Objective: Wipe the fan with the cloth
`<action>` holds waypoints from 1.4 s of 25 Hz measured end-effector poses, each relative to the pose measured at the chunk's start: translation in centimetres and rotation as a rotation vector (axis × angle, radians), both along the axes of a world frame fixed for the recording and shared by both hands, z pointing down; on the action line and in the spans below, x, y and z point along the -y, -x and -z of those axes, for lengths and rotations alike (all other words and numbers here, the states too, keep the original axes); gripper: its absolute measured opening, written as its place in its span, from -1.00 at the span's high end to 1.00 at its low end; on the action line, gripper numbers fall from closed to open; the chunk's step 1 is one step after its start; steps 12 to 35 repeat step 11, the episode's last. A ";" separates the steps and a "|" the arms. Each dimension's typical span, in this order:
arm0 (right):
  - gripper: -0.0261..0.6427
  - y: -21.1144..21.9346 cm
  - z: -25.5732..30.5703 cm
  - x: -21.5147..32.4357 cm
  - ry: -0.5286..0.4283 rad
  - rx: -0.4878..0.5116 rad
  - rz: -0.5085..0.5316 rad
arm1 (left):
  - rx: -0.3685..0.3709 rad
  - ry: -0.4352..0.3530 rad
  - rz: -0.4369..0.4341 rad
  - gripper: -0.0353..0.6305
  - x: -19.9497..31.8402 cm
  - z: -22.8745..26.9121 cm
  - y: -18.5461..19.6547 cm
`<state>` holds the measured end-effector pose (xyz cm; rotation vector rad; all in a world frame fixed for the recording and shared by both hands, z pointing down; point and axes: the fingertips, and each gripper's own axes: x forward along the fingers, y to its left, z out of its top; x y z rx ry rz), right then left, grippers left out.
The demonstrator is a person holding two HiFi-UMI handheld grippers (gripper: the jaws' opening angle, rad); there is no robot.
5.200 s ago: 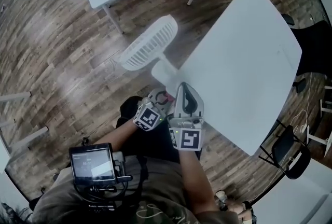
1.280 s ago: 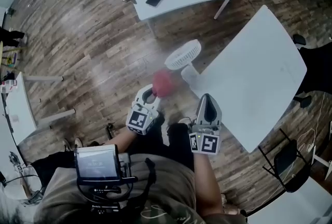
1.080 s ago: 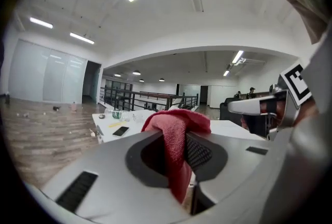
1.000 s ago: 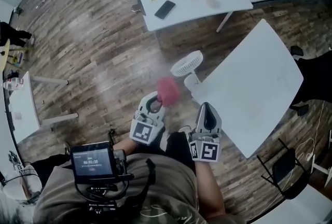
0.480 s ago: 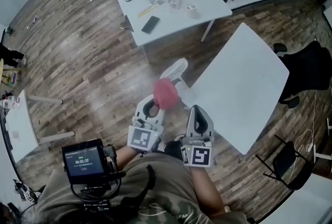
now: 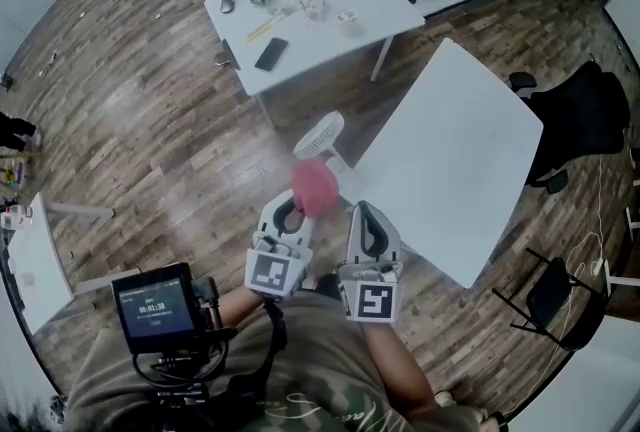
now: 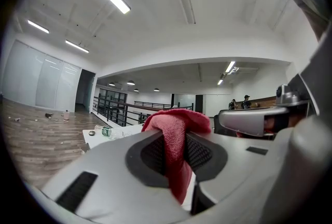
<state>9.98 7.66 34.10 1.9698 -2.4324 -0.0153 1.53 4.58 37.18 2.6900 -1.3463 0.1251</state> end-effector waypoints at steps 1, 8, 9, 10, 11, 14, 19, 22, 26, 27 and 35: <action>0.93 0.1 -0.2 -0.2 0.020 0.000 0.006 | -0.001 0.000 0.000 0.67 0.0 0.0 -0.1; 0.93 -0.6 0.0 -0.3 -0.009 -0.010 -0.010 | -0.004 0.000 0.002 0.67 -0.3 0.0 -0.6; 0.93 -0.7 -0.1 -0.3 -0.005 -0.003 -0.014 | -0.004 0.001 0.001 0.67 -0.3 0.0 -0.7; 0.93 -0.7 -0.3 -0.4 0.000 0.001 -0.016 | -0.002 0.001 -0.001 0.67 -0.4 -0.1 -0.7; 0.93 -0.7 -0.4 -0.5 0.005 0.003 -0.018 | 0.001 0.000 -0.003 0.67 -0.5 -0.3 -0.7; 0.93 -0.7 -0.4 -0.5 0.005 0.003 -0.018 | 0.001 0.000 -0.003 0.67 -0.5 -0.3 -0.7; 0.93 -0.7 -0.4 -0.5 0.005 0.003 -0.018 | 0.001 0.000 -0.003 0.67 -0.5 -0.3 -0.7; 0.93 -0.7 -0.4 -0.5 0.005 0.003 -0.018 | 0.001 0.000 -0.003 0.67 -0.5 -0.3 -0.7; 0.93 -0.7 -0.4 -0.5 0.005 0.003 -0.018 | 0.001 0.000 -0.003 0.67 -0.5 -0.3 -0.7; 0.93 -0.7 -0.4 -0.5 0.005 0.003 -0.018 | 0.001 0.000 -0.003 0.67 -0.5 -0.3 -0.7; 0.93 -0.7 -0.4 -0.5 0.005 0.003 -0.018 | 0.001 0.000 -0.003 0.67 -0.5 -0.3 -0.7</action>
